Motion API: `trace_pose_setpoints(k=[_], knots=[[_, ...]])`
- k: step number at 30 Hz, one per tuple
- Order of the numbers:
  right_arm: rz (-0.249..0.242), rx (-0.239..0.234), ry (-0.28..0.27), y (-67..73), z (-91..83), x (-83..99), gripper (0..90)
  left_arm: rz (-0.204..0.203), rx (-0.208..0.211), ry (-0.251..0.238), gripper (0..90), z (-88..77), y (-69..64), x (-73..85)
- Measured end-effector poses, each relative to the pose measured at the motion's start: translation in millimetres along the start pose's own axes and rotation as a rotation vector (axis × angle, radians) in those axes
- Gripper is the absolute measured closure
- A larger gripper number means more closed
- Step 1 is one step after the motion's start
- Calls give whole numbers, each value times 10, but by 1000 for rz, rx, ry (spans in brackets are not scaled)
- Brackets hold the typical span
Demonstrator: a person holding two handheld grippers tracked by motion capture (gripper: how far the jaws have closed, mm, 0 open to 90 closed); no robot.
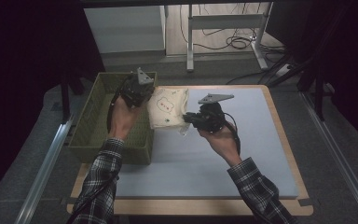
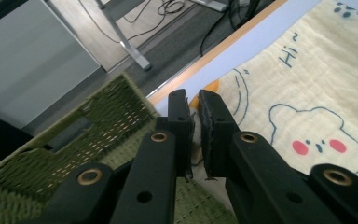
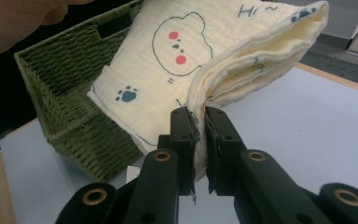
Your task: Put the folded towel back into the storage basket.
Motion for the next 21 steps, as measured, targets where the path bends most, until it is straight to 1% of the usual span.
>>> trace_pose_setpoints(k=[10,12,17,21], knots=[[-30,-19,-10,127,305,-152,821,-6,-50,23,839,-68,304,133],[-32,-23,-11,151,366,-182,821,-16,-61,24,839,-89,377,169],[-20,-38,-15,221,547,-239,821,-26,-87,41,838,-124,539,277],[-26,-50,-8,291,720,-277,820,-34,-107,57,839,-133,667,378]])
Point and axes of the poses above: each handheld gripper's, and its own axes: z roughly forward along the jaws, x roughly out of its underside, y roughly to its left, the point moved 7 cm from there along z, roughly forward along the jaws, and after that the axes turned 12 degrees about -x, right-handed, at the moved point
